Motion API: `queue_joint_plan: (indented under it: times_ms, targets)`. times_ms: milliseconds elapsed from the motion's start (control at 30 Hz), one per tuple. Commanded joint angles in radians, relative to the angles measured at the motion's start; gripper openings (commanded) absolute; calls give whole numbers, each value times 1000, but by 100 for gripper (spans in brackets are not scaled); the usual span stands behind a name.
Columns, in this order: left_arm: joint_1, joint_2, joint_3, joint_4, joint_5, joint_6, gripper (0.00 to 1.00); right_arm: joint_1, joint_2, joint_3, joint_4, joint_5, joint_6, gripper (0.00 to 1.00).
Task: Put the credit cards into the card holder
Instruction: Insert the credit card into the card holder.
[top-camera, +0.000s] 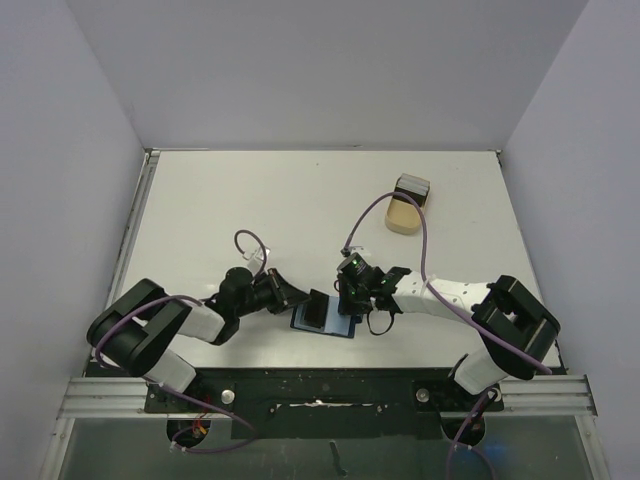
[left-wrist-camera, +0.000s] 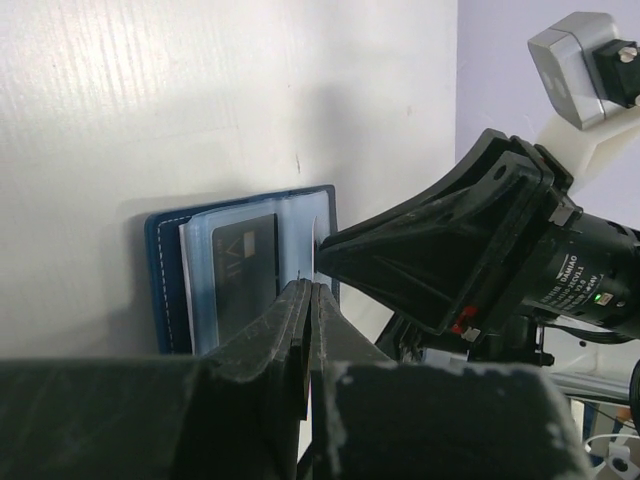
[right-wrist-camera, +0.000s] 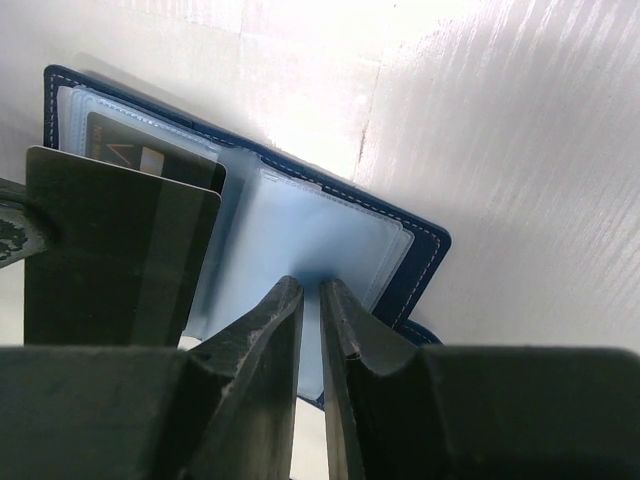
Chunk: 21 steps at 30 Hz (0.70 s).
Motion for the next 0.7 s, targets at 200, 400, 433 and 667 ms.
queue_joint_plan:
  times_ms: [200, 400, 433, 667]
  targets:
    - [-10, 72, 30, 81, 8, 17, 0, 11, -21, -8, 8, 31, 18, 16]
    - [-14, 104, 25, 101, 10, 22, 0, 12, -15, -3, 4, 41, 16, 16]
    - [-15, 109, 26, 106, 10, 22, 0, 12, -14, -3, 2, 40, 17, 16]
    - [-22, 174, 48, 159, 18, -8, 0, 12, 0, -3, -3, 43, 18, 17]
